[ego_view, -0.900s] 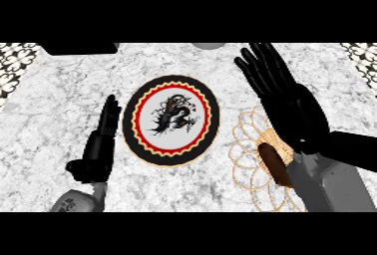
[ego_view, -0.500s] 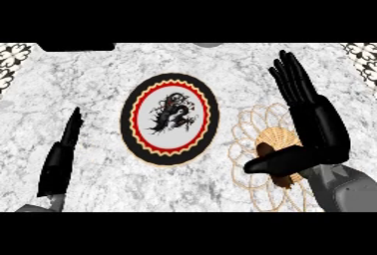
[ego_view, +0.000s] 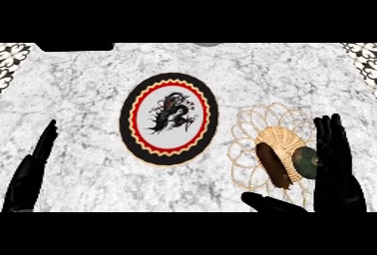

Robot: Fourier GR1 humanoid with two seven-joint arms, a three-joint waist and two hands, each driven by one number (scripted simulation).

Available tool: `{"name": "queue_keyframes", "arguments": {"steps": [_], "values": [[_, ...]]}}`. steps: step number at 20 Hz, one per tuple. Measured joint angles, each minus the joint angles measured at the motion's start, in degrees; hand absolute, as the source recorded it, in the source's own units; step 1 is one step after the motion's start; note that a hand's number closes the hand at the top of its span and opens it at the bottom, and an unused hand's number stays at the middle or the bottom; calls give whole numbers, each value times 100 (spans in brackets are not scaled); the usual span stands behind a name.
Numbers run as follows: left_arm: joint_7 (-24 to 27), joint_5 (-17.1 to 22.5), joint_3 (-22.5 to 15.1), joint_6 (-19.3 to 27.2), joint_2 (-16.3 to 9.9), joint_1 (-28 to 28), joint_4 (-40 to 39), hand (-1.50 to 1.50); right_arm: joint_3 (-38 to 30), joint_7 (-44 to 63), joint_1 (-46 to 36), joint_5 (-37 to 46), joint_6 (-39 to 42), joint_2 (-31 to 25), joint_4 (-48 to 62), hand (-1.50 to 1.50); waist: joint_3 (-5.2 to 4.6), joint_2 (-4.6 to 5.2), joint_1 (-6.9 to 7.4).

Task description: Pick the sweet potato from the placemat and place it in the plate

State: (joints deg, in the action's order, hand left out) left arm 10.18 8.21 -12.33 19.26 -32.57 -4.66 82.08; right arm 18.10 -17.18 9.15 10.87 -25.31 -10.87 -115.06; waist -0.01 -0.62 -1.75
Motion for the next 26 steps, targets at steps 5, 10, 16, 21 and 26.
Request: {"name": "queue_keyframes", "arguments": {"steps": [5,10,16,21,26], "values": [[-94,-46,53,-118,-7,36,86,0,348,302,1044,666,133,-534,-701,-150,-5,28,67],[-64,-112,70,-124,27,59,45,0,366,1357,1571,1722,453,-1225,-1098,-150,-18,46,90],[-164,-187,60,-162,39,34,210,0,392,3205,1498,2816,1244,-1548,-1617,-150,-18,62,176],[-224,-174,173,-331,-33,125,235,0,379,4691,731,3027,2306,-1574,-1644,-150,-14,78,242],[-187,-292,209,-362,90,124,182,0,442,5613,52,2977,3263,-1518,-1404,-150,-8,74,237]]}}
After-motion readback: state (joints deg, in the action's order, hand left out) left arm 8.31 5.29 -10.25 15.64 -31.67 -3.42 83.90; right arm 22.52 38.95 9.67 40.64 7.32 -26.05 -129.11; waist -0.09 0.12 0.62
